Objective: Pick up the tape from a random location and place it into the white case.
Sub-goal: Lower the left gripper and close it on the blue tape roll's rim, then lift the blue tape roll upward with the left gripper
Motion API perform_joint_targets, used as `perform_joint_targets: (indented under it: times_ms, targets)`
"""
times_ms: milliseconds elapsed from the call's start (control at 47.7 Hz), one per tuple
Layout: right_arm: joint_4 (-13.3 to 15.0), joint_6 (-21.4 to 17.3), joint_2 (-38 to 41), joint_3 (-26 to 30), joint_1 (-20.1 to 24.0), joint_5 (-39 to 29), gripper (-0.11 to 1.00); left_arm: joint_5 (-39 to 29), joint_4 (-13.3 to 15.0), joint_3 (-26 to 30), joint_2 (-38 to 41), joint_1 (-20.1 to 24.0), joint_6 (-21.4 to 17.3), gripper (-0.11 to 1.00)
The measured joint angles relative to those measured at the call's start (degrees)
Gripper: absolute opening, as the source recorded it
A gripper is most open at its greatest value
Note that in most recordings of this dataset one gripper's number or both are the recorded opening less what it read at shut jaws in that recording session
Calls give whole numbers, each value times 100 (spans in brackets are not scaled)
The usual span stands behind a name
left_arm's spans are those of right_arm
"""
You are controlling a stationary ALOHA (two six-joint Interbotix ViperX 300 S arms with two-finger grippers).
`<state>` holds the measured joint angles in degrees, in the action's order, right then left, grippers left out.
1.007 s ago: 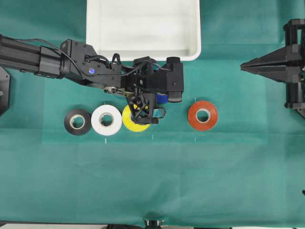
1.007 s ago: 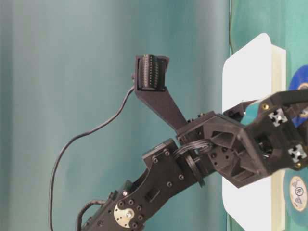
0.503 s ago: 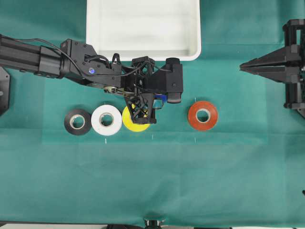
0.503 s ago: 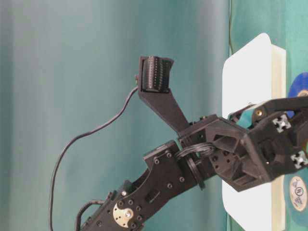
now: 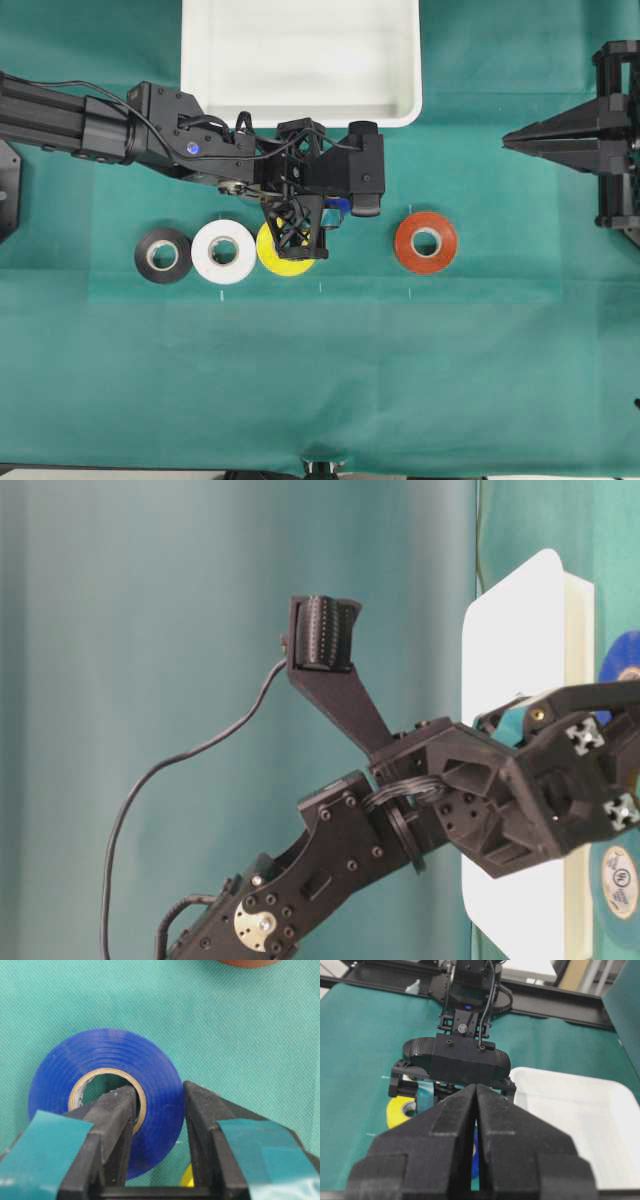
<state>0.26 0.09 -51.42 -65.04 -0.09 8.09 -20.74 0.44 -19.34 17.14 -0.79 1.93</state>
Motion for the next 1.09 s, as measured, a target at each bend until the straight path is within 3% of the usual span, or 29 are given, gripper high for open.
perform_joint_targets:
  times_ms: [252, 1091]
  targets:
    - [0, 0, -9, 0, 0, 9, 0, -44, 0, 0, -62, 0, 9, 25]
    - [0, 0, 35, 0, 0, 0, 0, -1354, 0, 272, -1503, 0, -18, 25]
